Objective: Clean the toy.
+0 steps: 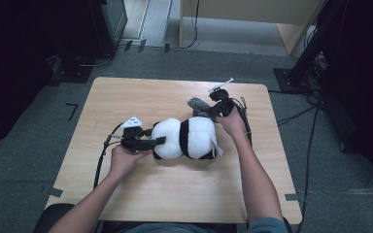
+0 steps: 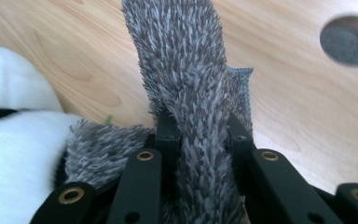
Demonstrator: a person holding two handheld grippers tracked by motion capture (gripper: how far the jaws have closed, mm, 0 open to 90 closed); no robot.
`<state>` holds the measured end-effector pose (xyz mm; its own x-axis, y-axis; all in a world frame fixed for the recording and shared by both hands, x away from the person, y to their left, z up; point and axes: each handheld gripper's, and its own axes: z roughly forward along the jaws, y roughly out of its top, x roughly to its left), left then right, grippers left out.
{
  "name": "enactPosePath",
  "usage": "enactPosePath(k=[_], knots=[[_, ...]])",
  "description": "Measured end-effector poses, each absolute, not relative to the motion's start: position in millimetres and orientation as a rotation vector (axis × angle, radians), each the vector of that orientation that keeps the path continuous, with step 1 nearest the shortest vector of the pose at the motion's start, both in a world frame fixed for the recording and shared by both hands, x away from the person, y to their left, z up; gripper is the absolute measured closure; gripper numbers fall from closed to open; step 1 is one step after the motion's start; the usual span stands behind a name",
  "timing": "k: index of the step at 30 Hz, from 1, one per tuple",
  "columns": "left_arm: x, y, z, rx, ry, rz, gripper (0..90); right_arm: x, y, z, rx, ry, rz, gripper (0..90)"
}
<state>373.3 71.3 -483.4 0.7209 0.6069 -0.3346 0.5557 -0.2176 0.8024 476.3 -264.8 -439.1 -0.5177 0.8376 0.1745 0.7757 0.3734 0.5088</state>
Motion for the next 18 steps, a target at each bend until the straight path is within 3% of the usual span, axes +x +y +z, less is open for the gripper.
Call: enactPosePath(k=[11, 18], knots=[[372.7, 71.4, -483.1, 1.886, 0.898, 0.073, 33.5, 478.7, -279.1, -449.2, 1.528, 2.509, 0.707, 74.2], [372.1, 72.1, -484.7, 1.879, 0.882, 0.083, 32.7, 474.4, -268.1, -415.5, 1.397, 2.451, 0.744, 74.4]])
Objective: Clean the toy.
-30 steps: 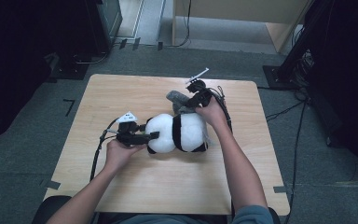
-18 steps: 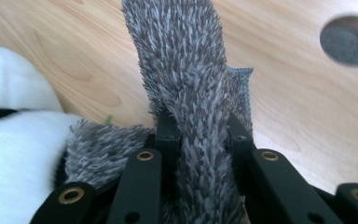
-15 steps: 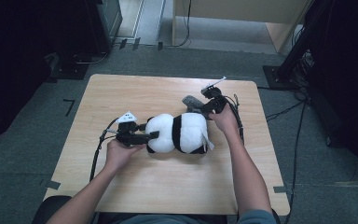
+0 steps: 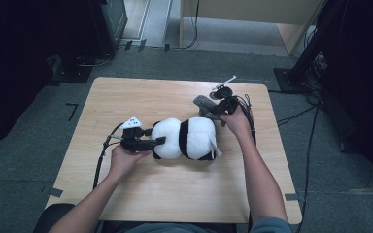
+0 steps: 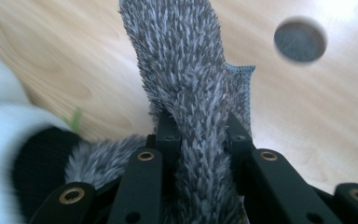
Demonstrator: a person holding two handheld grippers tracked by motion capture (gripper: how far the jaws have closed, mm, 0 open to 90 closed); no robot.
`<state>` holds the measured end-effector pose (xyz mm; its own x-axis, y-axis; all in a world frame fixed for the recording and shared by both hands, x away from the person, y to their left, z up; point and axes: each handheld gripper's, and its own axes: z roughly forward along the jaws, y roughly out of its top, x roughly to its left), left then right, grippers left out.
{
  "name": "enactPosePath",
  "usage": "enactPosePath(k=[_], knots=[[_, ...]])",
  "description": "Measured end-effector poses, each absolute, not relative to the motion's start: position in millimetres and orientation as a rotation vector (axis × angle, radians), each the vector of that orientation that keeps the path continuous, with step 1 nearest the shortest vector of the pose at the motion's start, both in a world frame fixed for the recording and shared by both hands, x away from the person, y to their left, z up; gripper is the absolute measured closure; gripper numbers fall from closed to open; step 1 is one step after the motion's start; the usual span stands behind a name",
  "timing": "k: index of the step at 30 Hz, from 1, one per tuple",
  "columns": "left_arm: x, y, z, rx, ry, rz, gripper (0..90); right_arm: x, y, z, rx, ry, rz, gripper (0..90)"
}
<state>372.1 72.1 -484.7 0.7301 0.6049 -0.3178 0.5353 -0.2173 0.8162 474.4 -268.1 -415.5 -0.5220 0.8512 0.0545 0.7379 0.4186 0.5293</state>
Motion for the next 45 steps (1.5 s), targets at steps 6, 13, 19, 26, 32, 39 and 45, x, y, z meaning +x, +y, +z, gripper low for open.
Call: enactPosePath(k=[6, 13, 19, 26, 32, 39, 45], knots=[[371.8, 72.0, -484.7, 1.877, 0.881, 0.085, 32.7, 472.3, -236.0, -375.9, 1.312, 2.456, 0.875, 74.4], [371.6, 72.0, -484.5, 1.878, 0.88, 0.089, 32.8, 468.0, -178.1, -352.0, 1.17, 2.526, 0.936, 74.3], [371.6, 72.0, -484.4, 1.879, 0.877, 0.095, 32.8, 465.9, -129.0, -350.5, 1.096, 2.594, 0.97, 74.2], [371.0, 71.7, -483.7, 1.881, 0.885, 0.094, 33.2, 461.1, -91.6, -377.9, 1.043, 2.741, 0.959, 74.3], [371.6, 71.4, -483.2, 1.881, 0.899, 0.082, 34.0, 462.9, -102.4, -401.3, 1.08, 2.778, 0.831, 74.2], [372.0, 71.5, -483.5, 1.875, 0.901, 0.076, 34.3, 469.2, -138.9, -400.0, 1.178, 2.717, 0.836, 74.3], [371.8, 70.8, -483.9, 1.867, 0.898, 0.081, 34.3, 477.1, -180.0, -408.4, 1.297, 2.662, 0.804, 73.5]])
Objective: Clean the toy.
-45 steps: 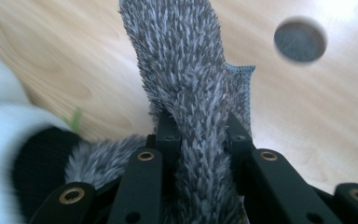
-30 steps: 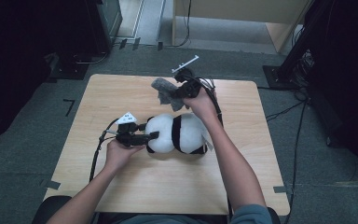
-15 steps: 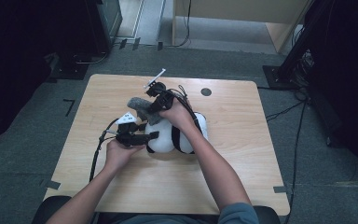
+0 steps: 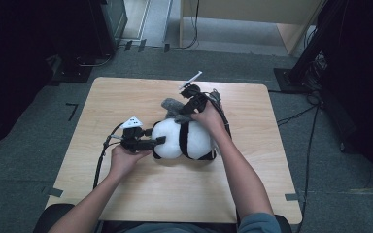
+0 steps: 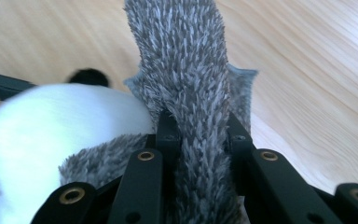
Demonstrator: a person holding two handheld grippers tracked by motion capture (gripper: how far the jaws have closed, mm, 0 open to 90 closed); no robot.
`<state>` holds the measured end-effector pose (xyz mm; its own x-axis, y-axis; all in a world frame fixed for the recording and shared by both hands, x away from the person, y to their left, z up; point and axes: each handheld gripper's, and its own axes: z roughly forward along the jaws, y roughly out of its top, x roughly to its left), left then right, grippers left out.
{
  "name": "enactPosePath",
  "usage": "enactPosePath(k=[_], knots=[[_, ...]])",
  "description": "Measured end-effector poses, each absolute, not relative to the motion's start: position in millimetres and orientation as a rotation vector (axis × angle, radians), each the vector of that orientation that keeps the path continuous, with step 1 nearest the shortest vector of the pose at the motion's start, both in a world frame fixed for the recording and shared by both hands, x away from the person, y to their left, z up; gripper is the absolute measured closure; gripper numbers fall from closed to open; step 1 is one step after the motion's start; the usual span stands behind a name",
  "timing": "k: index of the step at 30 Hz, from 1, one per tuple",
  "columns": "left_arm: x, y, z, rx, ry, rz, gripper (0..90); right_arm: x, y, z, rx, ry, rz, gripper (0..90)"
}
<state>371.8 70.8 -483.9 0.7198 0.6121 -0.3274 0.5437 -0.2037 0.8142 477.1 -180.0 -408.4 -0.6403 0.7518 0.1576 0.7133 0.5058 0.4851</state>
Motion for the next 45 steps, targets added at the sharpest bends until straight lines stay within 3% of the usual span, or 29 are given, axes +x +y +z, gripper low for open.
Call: enactPosePath(k=[12, 27, 35, 45], knots=[[372.5, 71.2, -484.7, 1.866, 0.896, 0.081, 34.0, 478.7, -239.5, -425.9, 1.46, 2.513, 0.833, 73.6], [372.9, 72.6, -485.3, 1.866, 0.906, 0.07, 33.5, 475.7, -280.6, -455.4, 1.605, 2.409, 0.769, 74.1], [371.4, 72.9, -484.0, 1.866, 0.903, 0.067, 33.3, 456.4, -275.0, -400.7, 1.462, 2.343, 0.88, 74.2], [370.2, 73.8, -483.3, 1.852, 0.891, 0.077, 28.4, 417.4, -216.1, -345.5, 1.244, 2.436, 1.057, 74.1]])
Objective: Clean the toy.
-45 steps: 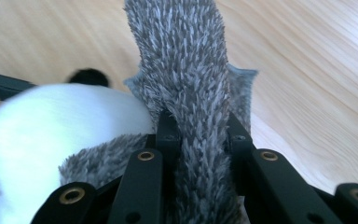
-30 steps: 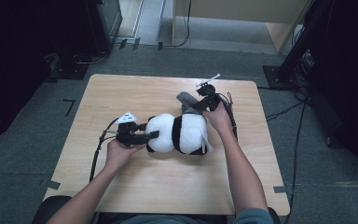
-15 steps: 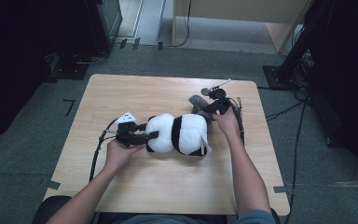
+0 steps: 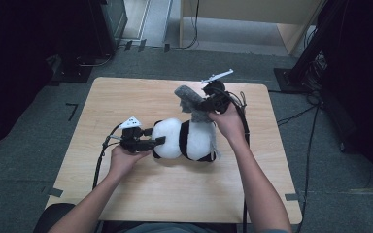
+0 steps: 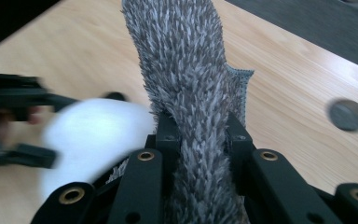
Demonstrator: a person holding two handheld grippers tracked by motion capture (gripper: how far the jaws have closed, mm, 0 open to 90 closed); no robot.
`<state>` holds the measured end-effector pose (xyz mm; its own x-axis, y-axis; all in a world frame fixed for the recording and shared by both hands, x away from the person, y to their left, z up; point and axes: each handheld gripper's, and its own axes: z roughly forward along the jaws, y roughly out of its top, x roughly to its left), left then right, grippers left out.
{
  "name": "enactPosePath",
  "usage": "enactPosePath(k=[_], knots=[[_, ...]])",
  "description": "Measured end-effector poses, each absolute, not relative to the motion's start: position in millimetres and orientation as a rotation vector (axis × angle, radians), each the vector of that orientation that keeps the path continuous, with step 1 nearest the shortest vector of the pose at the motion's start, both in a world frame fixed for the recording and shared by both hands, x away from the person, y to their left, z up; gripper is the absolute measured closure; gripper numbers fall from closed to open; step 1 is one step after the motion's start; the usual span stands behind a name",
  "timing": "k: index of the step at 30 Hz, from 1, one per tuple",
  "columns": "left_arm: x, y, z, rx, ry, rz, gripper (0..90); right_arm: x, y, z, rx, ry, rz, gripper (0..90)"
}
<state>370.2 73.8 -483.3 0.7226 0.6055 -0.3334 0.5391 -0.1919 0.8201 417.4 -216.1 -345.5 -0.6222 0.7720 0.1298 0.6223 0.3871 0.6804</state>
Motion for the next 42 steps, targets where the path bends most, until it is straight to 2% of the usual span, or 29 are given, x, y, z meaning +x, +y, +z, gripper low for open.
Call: enactPosePath(k=[11, 19, 23, 32, 42], knots=[[371.1, 74.1, -484.5, 1.846, 0.891, 0.08, 26.8, 397.2, -151.8, -351.3, 1.109, 2.562, 1.122, 73.9], [371.3, 73.6, -484.4, 1.843, 0.905, 0.078, 27.0, 394.0, -131.4, -384.3, 1.146, 2.651, 1.09, 73.2], [372.7, 73.6, -484.9, 1.845, 0.925, 0.059, 27.1, 393.9, -136.1, -396.9, 1.173, 2.645, 1.089, 72.6], [373.0, 72.7, -483.9, 1.86, 0.932, 0.065, 27.3, 389.8, -153.2, -393.5, 1.169, 2.597, 1.063, 70.5], [372.9, 71.5, -483.5, 1.859, 0.932, 0.071, 27.3, 384.1, -192.0, -386.6, 1.242, 2.504, 1.077, 71.1]])
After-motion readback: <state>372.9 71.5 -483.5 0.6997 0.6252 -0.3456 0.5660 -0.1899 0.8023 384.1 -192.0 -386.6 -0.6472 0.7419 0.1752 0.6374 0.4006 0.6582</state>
